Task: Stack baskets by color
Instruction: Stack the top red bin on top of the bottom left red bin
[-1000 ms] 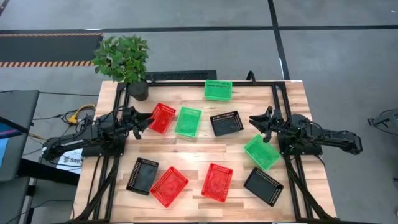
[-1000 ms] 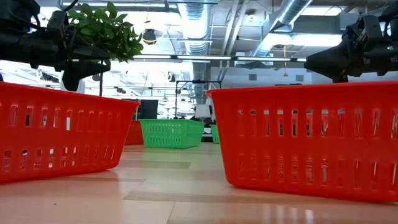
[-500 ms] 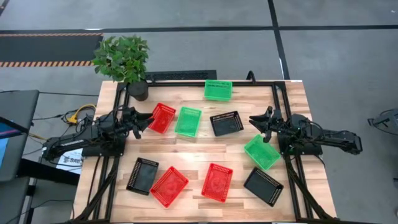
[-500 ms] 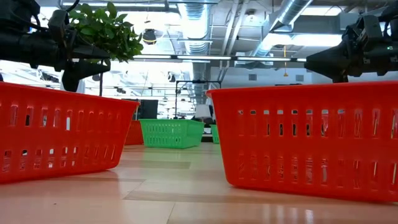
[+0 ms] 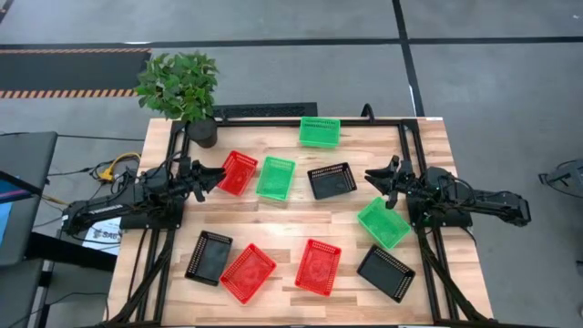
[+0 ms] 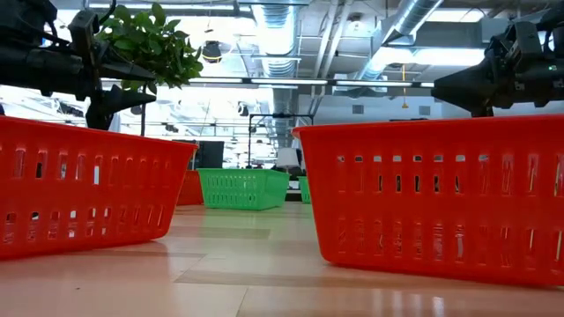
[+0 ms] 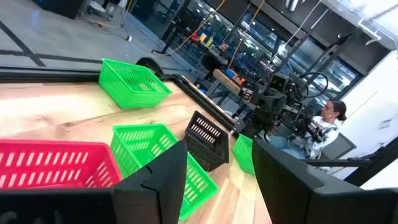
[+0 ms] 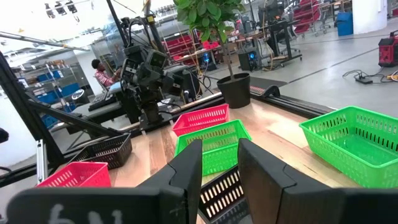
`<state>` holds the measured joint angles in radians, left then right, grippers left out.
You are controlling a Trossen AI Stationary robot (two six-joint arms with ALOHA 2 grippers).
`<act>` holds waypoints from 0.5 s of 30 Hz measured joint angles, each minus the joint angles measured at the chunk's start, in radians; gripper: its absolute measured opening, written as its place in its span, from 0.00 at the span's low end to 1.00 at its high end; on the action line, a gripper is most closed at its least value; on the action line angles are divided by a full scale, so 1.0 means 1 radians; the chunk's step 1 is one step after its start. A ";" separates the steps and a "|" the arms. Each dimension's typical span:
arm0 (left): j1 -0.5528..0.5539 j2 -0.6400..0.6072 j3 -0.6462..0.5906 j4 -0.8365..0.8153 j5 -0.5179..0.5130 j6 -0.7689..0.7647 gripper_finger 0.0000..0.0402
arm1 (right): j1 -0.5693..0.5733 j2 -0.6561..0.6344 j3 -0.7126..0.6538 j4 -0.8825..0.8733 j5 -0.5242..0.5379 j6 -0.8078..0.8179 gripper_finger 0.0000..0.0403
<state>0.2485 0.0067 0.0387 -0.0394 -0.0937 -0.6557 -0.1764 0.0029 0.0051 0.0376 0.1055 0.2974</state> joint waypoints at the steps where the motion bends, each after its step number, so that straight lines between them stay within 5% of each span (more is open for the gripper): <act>1: 0.000 0.000 -0.003 0.020 0.000 -0.014 0.42 | 0.000 0.000 0.000 0.000 0.000 0.000 0.31; 15: -0.027 0.061 0.056 0.421 0.132 -0.420 0.42 | 0.000 0.000 0.000 0.010 0.000 0.026 0.31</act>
<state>0.2218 0.0672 0.0943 0.3819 0.0386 -1.0759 -0.1766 0.0029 0.0048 0.0474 0.1053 0.3230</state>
